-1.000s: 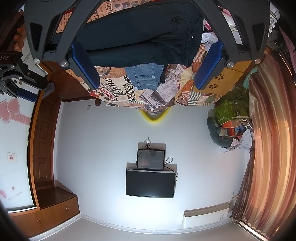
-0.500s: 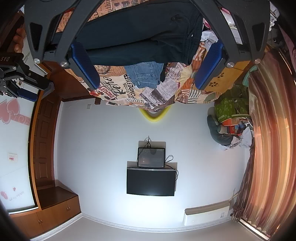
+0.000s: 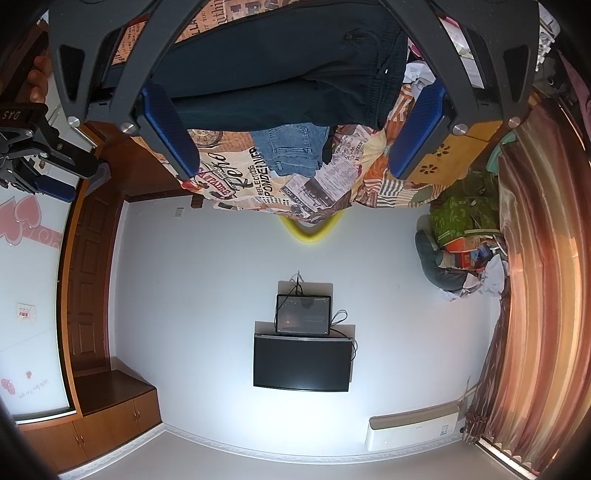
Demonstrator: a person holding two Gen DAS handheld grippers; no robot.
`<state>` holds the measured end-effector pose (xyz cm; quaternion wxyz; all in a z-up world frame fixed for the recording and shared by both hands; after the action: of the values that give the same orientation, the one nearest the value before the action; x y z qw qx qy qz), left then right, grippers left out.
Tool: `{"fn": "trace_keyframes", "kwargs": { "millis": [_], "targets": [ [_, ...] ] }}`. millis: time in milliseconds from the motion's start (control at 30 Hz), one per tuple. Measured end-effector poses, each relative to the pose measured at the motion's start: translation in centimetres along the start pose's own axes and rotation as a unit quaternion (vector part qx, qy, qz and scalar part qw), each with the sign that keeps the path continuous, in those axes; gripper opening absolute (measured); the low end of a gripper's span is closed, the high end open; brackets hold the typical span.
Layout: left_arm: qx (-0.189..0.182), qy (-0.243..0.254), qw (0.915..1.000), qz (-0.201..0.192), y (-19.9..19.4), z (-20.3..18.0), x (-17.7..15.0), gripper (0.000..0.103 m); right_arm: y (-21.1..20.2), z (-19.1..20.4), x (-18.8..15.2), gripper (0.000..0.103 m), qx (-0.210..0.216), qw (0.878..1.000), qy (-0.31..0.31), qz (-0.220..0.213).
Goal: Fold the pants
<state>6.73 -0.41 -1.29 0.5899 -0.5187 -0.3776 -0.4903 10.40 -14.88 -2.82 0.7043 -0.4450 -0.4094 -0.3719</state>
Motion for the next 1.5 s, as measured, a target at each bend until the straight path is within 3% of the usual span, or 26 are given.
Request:
{"fn": "trace_keyframes", "kwargs": {
  "millis": [333, 633, 833, 1100, 1333, 1500],
  "targets": [
    [0.008, 0.001, 1.0000, 0.005, 0.8, 0.2, -0.3, 0.103, 0.3, 0.0, -0.3, 0.103, -0.004, 1.000, 0.003, 0.005],
    [0.003, -0.013, 0.9992, 0.039, 4.7, 1.4, -2.2, 0.103, 3.1, -1.1, -1.1, 0.103, -0.021, 0.999, 0.012, 0.032],
    [0.014, -0.015, 0.9978, 0.062, 8.3, 2.7, -3.9, 0.103, 5.5, -2.2, -1.5, 0.103, -0.035, 0.998, 0.018, 0.055],
    [0.003, -0.006, 0.9961, 0.088, 13.8, 3.8, -6.0, 0.103, 9.4, -3.9, -2.4, 0.103, -0.055, 0.994, 0.024, 0.090],
    [-0.002, -0.020, 0.9941, 0.107, 19.5, 5.6, -8.3, 0.103, 14.3, -6.1, -3.5, 0.103, -0.071, 0.989, 0.016, 0.130],
    [0.014, -0.020, 0.9904, 0.136, 24.3, 7.7, -10.4, 0.103, 18.2, -8.1, -4.9, 0.103, -0.083, 0.982, 0.014, 0.170]
  ]
}}
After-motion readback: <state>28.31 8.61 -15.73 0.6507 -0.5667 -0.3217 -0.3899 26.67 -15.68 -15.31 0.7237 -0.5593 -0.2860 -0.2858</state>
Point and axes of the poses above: each gripper's, at about its wrist camera, not at the fingertips, and y roughly the way its jaws point, z to its left, x to its top, the point moved 7 cm from there along y, roughly the way its jaws point, and after that the axes turned 13 degrees about y, right-handed, at the moved point
